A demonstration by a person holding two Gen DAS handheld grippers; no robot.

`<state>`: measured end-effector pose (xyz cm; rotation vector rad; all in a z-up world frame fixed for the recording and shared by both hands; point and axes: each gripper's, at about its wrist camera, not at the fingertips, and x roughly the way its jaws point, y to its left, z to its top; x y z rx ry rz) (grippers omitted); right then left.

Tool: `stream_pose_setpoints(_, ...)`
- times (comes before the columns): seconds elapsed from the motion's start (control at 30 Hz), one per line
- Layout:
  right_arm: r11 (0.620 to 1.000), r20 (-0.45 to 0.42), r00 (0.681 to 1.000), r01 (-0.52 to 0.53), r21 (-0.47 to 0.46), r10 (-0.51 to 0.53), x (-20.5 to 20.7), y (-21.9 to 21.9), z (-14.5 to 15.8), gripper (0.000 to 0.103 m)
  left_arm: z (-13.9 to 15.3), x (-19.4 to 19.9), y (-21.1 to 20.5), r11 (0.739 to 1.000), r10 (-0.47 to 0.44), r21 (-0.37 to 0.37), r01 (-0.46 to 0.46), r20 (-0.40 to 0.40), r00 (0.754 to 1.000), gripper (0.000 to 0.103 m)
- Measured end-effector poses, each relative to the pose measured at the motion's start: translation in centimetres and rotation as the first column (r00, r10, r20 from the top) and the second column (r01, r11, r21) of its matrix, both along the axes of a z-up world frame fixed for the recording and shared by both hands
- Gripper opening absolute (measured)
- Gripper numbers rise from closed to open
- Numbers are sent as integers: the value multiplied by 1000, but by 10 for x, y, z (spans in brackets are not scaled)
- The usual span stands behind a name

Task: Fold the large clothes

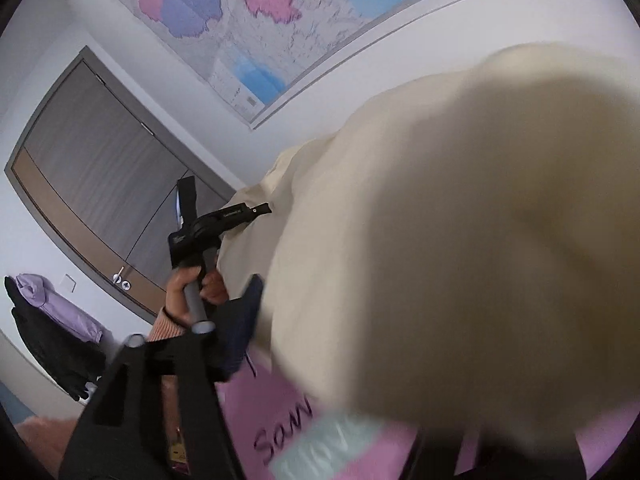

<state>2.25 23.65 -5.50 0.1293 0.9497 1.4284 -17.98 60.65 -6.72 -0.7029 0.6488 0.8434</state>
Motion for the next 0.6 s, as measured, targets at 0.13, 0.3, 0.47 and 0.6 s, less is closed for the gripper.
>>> stream_pose_setpoints(0.13,996,31,996,83,-12,-82,12,-49,5,62,-1,1,2,1000,5,1,-5,-21,1000,33)
stream_pose_setpoints(0.3,979,21,979,203,-25,-202,37,-88,2,47,9,4,-8,998,25,63,-20,-81,996,41)
stream_pose_setpoints(0.47,991,93,988,126,-54,-121,31,-74,3,13,29,-2,-39,992,42,126,-26,-124,991,51)
stream_pose_setpoints(0.6,971,122,992,62,-230,-35,22,-62,-19,6,53,-31,-65,984,75,167,-64,-61,995,58)
